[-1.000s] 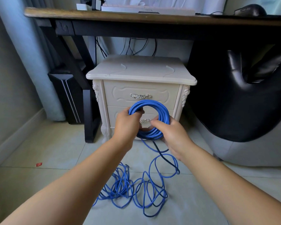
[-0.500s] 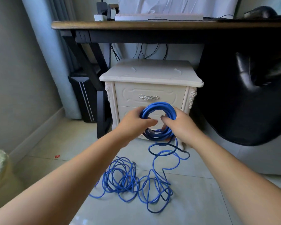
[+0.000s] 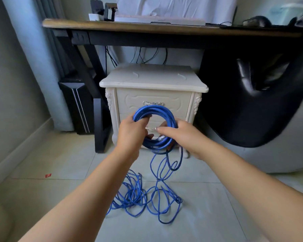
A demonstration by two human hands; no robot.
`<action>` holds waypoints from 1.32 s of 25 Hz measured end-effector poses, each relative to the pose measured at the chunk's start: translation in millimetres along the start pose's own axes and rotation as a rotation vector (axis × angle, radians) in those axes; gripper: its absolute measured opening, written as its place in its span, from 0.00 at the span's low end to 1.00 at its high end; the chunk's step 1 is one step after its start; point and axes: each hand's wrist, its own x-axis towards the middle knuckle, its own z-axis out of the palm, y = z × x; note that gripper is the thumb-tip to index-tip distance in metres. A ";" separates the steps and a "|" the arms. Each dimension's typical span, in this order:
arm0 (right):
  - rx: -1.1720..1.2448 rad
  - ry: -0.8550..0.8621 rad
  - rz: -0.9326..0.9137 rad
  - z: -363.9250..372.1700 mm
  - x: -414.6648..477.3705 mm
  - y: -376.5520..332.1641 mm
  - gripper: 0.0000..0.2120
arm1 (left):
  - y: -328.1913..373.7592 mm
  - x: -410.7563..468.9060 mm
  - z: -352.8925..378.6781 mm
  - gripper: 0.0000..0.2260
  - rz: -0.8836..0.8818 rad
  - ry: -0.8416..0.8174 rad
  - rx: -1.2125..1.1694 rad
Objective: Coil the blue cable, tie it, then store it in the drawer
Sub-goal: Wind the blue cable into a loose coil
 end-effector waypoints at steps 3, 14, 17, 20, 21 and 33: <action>0.131 0.028 0.029 8.3 -8.5 5.7 0.12 | -2.4 -4.4 5.8 0.05 -0.147 0.053 -0.240; 0.081 0.215 0.042 -8.6 22.1 38.4 0.07 | -18.5 12.1 17.0 0.11 -0.245 -0.179 0.084; -0.214 0.101 -0.081 -12.1 29.4 42.0 0.08 | -17.8 19.2 11.6 0.20 0.054 -0.258 0.408; -0.363 0.075 -0.169 -7.6 37.3 49.1 0.11 | -26.7 21.8 13.0 0.17 0.234 -0.243 0.733; -0.344 0.081 -0.177 -5.9 40.6 51.4 0.11 | -28.2 22.6 14.2 0.12 0.228 -0.206 0.711; 0.415 0.093 0.169 24.8 62.4 70.4 0.05 | -62.0 50.0 24.0 0.06 -0.382 0.143 -0.230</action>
